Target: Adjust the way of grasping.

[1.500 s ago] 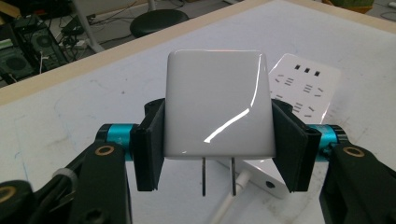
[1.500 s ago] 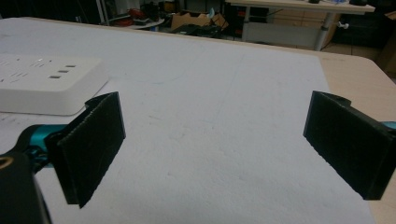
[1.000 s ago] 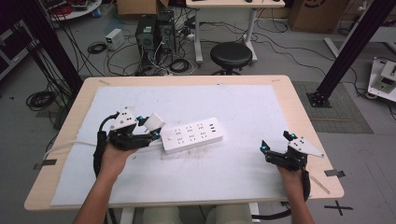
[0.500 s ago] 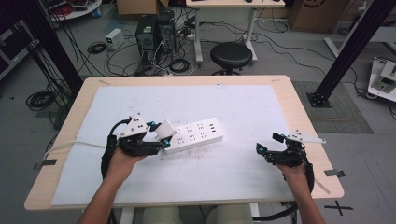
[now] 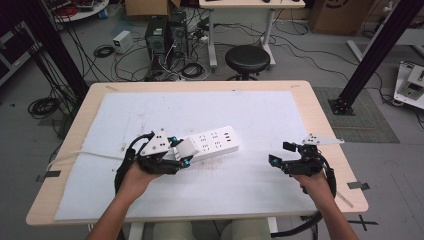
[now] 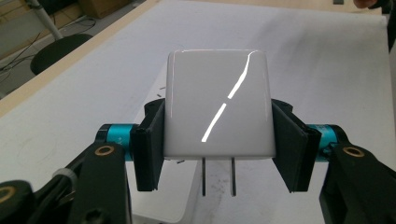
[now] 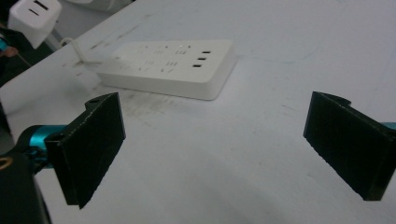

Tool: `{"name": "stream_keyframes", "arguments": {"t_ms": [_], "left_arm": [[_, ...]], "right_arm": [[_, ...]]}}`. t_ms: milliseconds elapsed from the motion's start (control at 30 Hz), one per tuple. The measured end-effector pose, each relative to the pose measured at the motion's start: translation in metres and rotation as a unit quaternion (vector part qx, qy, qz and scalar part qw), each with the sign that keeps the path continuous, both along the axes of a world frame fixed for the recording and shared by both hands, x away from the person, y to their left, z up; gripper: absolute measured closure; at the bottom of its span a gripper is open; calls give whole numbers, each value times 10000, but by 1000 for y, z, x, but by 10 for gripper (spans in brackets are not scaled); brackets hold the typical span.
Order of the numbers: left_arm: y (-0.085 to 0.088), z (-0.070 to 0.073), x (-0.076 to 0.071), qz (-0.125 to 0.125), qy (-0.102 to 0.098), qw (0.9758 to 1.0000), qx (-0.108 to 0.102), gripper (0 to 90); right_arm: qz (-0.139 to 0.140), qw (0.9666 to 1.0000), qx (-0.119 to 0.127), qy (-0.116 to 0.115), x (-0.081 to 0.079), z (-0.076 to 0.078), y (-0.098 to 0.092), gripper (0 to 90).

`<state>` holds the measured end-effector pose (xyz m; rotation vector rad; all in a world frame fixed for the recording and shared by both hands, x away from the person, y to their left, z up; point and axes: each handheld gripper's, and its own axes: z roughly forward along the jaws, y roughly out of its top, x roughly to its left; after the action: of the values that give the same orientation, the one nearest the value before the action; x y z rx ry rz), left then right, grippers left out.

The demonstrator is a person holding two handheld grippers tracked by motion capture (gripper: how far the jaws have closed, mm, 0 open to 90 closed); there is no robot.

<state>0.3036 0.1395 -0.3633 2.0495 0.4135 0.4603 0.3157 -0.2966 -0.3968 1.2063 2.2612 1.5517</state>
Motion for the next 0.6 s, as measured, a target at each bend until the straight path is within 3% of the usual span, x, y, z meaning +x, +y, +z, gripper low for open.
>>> {"name": "stream_keyframes", "arguments": {"t_ms": [100, 233, 433, 600], "left_arm": [[-6, 1, -3, -179, -143, 9996, 161, 425], [-13, 2, -5, -397, -273, 9986, 228, 425], [-23, 4, -7, -723, -460, 9953, 457, 426], [-27, 5, -6, -830, -519, 9940, 480, 426]], "right_arm": [[200, 9997, 113, 42, -2, 10, 10, 54], [351, 9992, 133, 133, -3, 16, 19, 54], [601, 9975, 130, 339, -3, 22, 34, 55], [745, 9958, 140, 514, -1, 25, 44, 55]]}}
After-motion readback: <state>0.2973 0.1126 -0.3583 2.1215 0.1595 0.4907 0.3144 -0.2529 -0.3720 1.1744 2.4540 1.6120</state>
